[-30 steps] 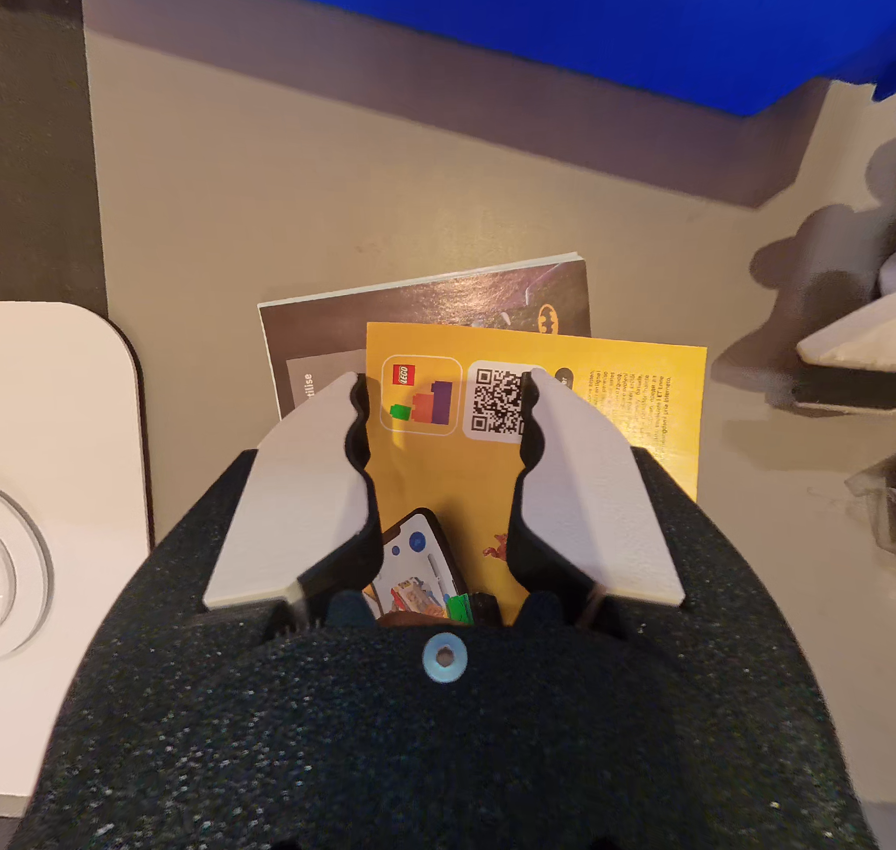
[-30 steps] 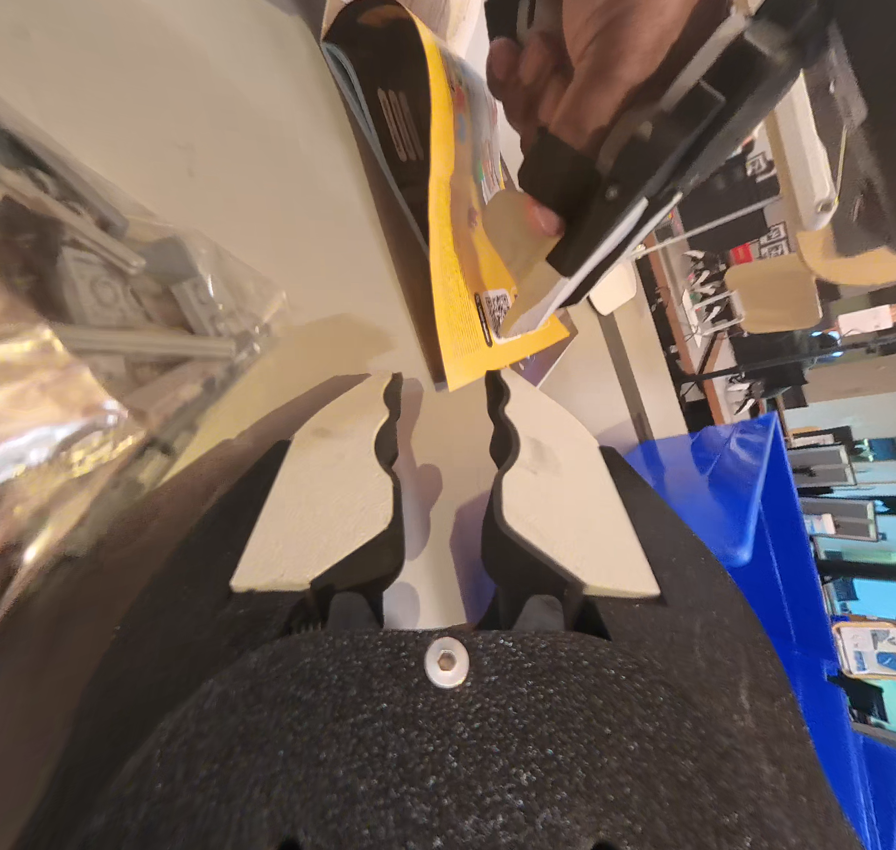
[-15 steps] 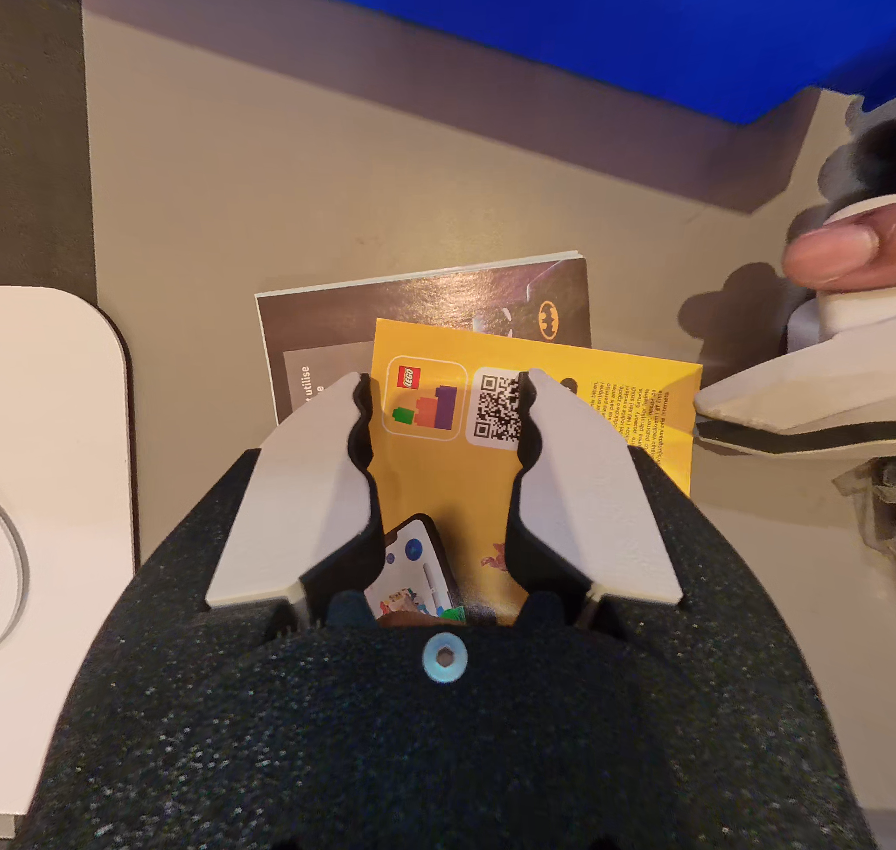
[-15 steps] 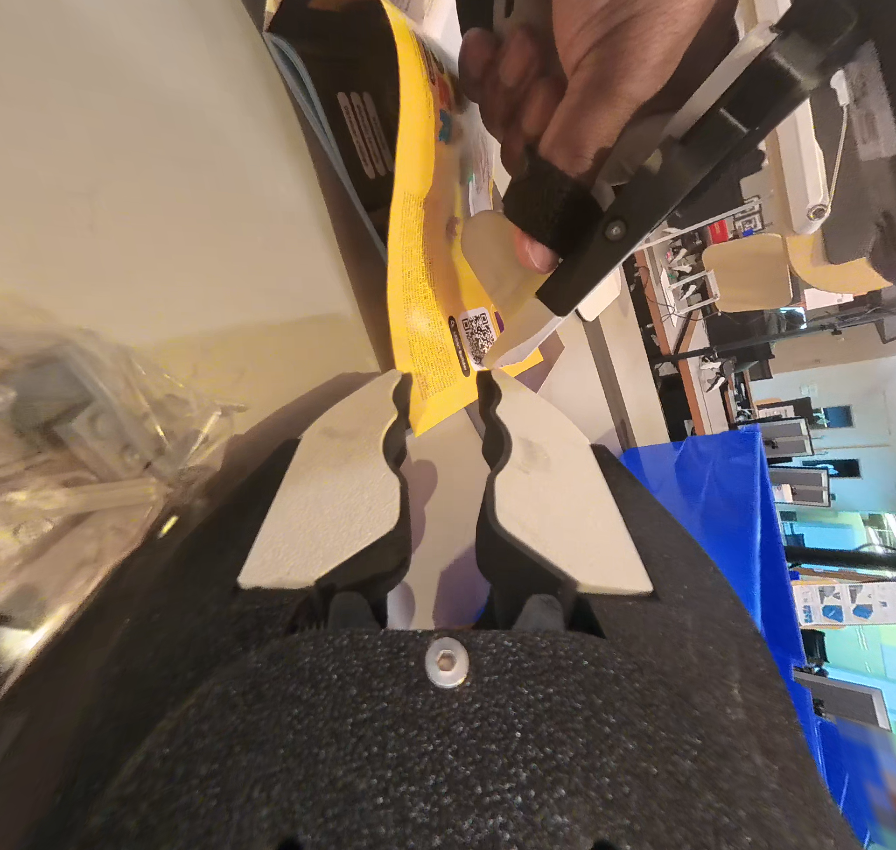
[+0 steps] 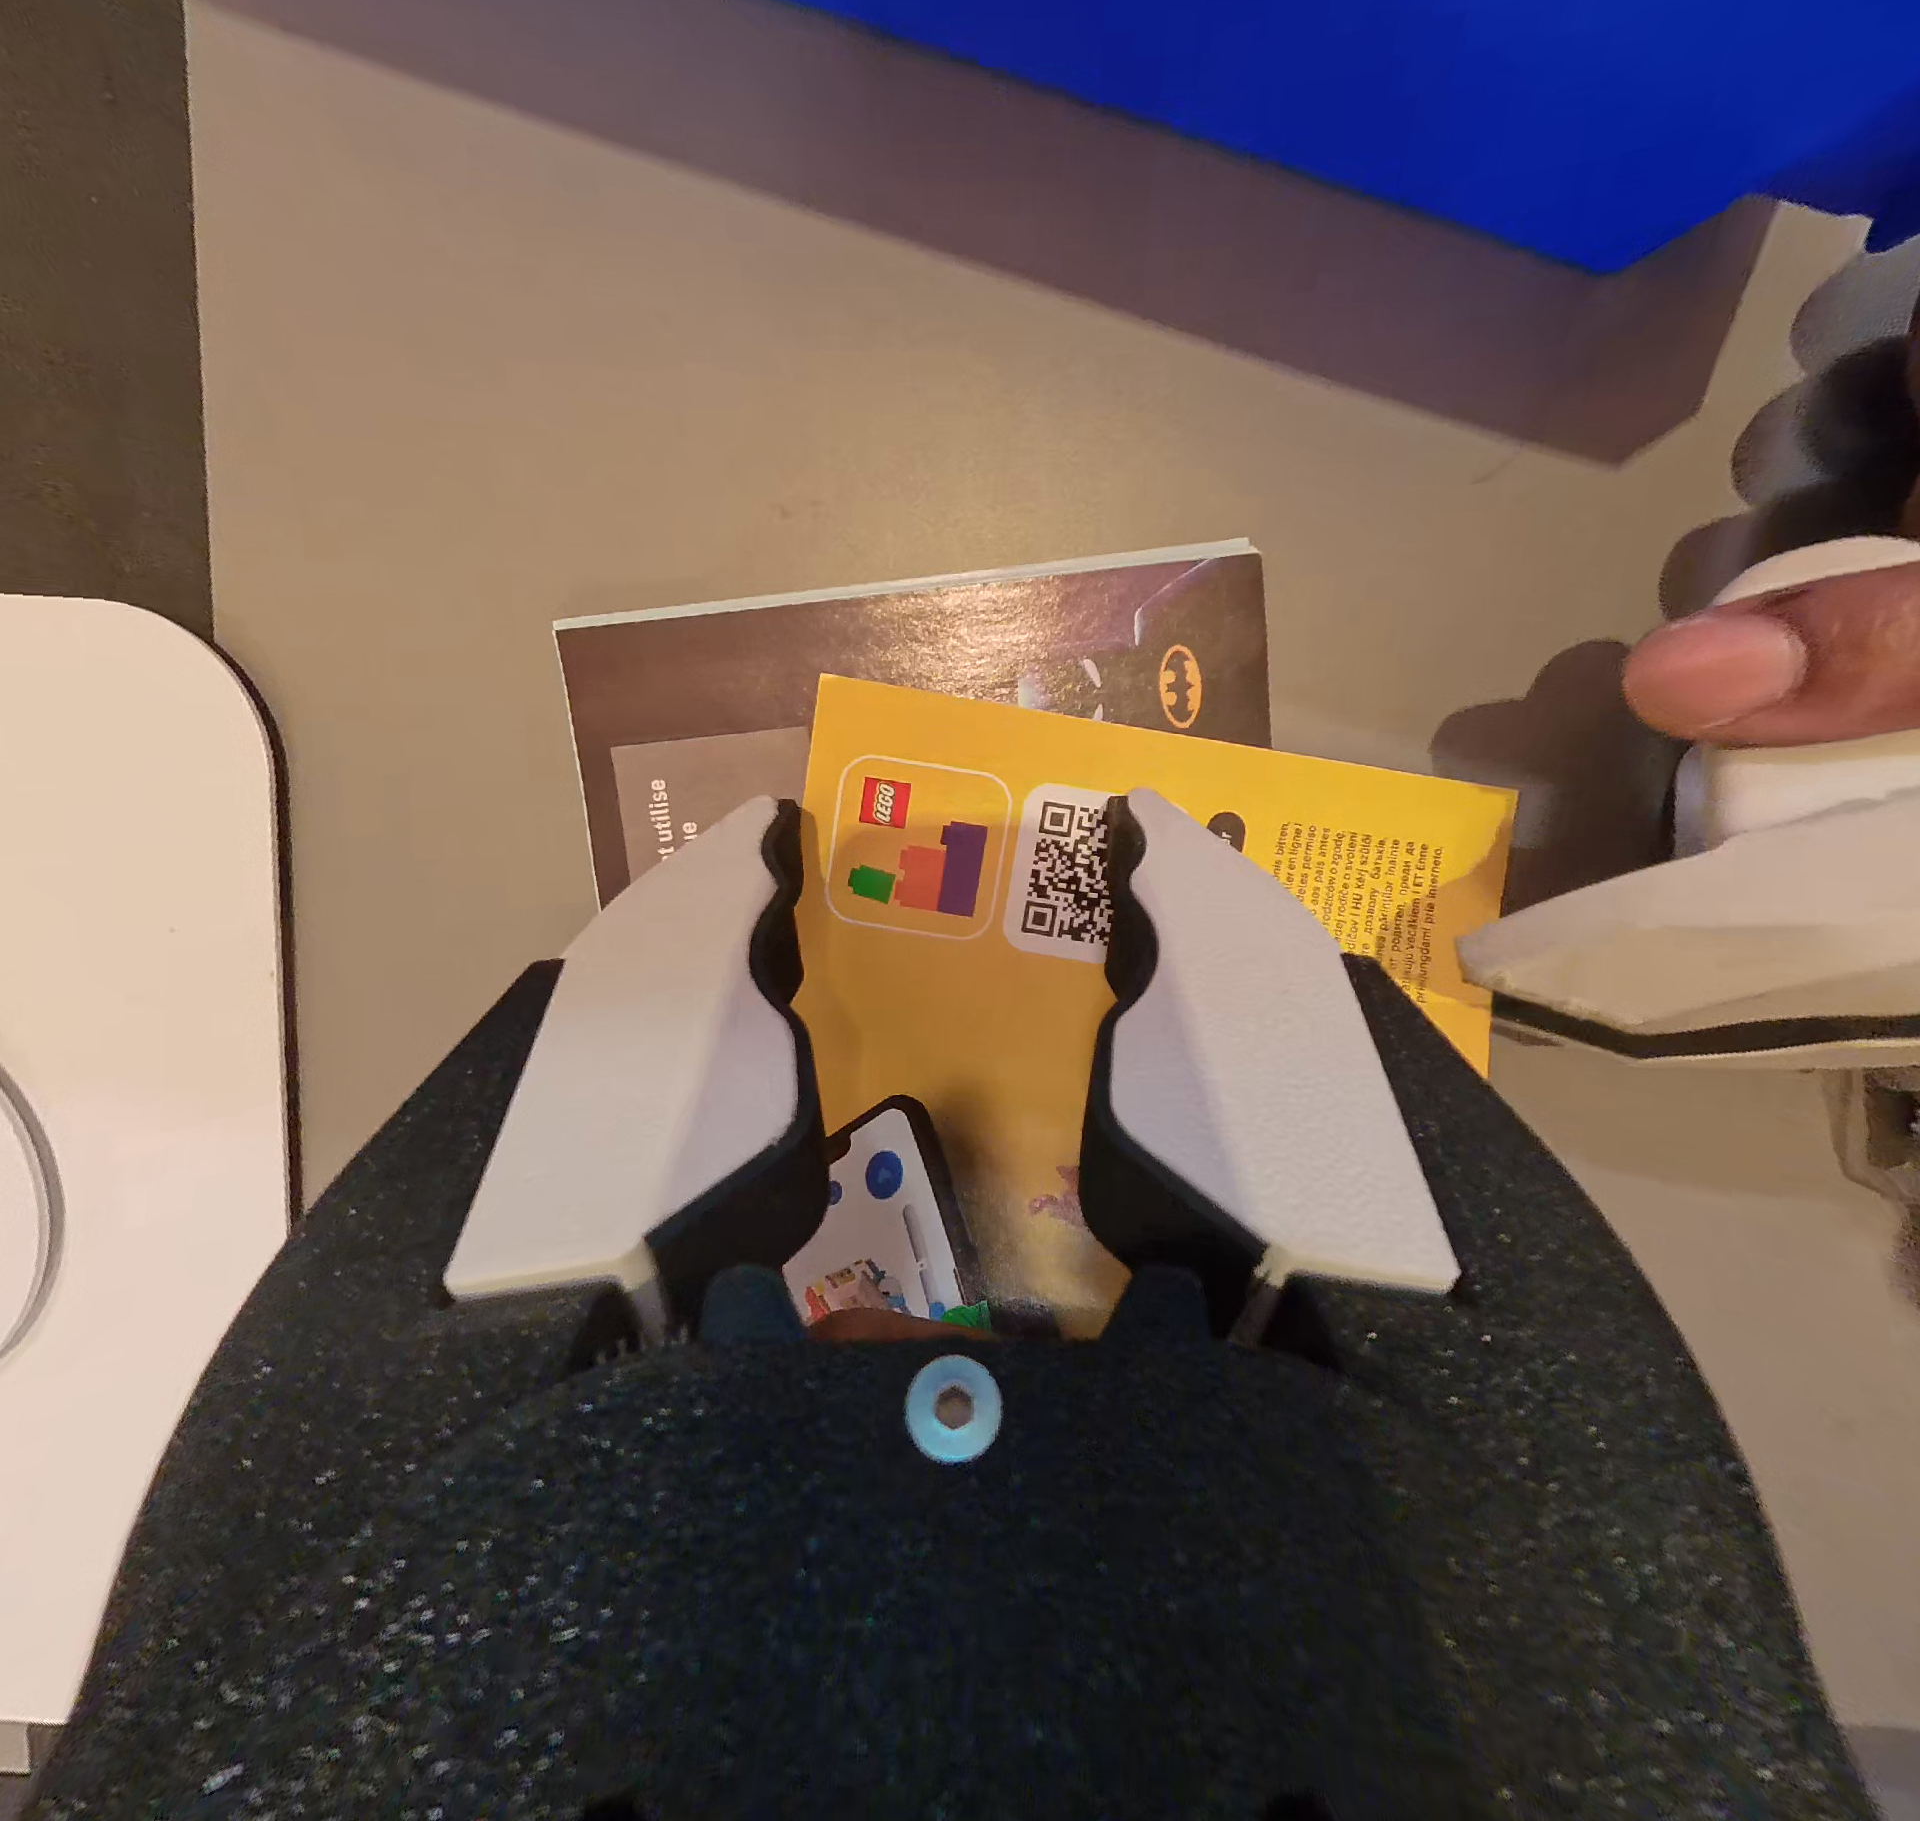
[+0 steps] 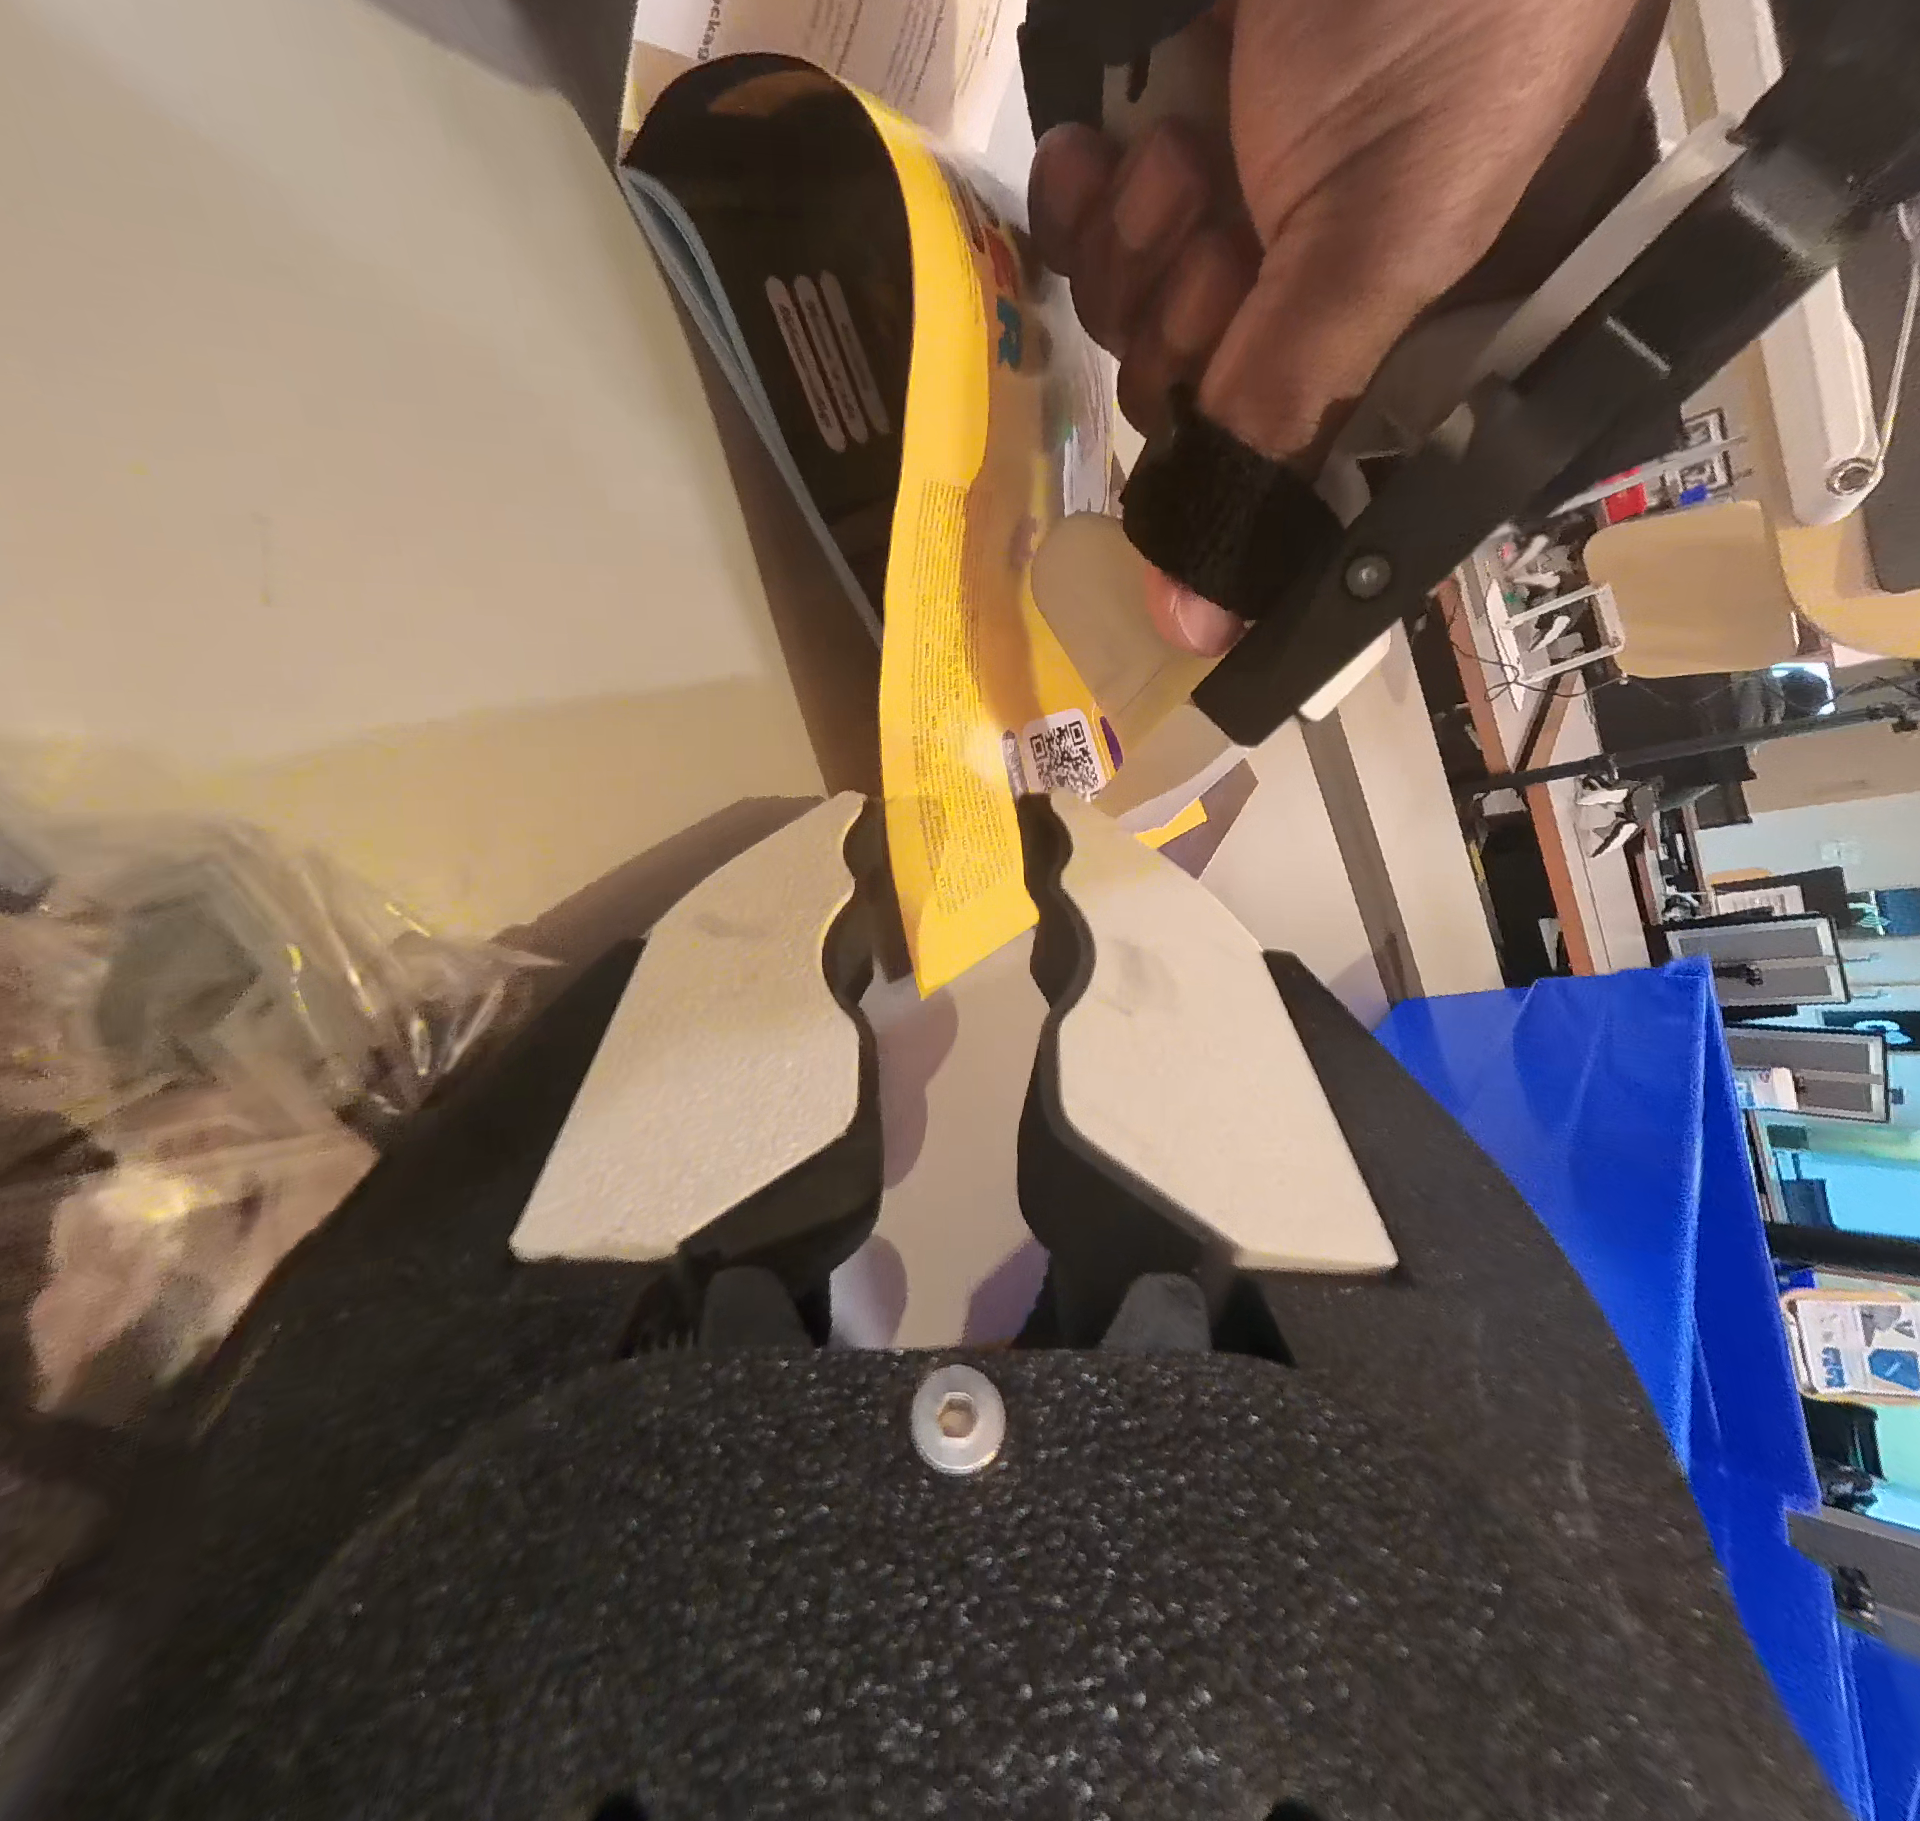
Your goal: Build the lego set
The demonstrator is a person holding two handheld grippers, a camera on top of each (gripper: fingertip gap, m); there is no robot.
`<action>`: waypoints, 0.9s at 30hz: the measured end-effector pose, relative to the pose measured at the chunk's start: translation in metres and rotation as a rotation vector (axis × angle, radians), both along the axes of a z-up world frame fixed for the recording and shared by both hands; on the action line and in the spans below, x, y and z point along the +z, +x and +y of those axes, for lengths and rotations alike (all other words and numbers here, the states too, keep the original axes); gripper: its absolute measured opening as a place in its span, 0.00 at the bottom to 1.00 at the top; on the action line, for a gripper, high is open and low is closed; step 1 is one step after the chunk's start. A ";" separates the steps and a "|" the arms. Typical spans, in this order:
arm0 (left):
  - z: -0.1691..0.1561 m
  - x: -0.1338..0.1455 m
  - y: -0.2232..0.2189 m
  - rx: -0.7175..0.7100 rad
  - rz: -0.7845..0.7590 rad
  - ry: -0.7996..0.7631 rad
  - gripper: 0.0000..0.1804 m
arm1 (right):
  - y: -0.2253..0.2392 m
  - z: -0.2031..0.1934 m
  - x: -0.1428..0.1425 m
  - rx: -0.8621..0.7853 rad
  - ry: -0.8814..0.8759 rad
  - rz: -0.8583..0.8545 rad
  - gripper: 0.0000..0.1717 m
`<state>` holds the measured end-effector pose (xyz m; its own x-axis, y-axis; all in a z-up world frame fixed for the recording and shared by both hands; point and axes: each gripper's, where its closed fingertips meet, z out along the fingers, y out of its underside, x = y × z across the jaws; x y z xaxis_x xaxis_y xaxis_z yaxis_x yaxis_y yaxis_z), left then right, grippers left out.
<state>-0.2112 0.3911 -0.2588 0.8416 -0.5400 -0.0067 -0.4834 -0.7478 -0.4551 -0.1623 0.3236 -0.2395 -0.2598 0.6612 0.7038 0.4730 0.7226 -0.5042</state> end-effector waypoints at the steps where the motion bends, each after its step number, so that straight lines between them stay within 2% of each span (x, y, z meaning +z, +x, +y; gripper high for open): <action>1: 0.000 0.000 0.000 0.002 -0.001 0.001 0.32 | -0.001 -0.001 0.000 0.000 0.000 -0.002 0.15; 12: 0.001 0.001 -0.001 0.004 -0.002 0.007 0.31 | -0.006 -0.001 -0.001 -0.008 0.014 -0.018 0.16; 20: 0.002 0.004 -0.007 0.028 0.011 0.029 0.32 | -0.005 0.006 -0.008 -0.030 0.087 -0.037 0.00; 27: 0.005 0.031 -0.014 0.107 0.089 0.151 0.33 | -0.006 0.010 -0.007 -0.043 0.083 -0.020 0.00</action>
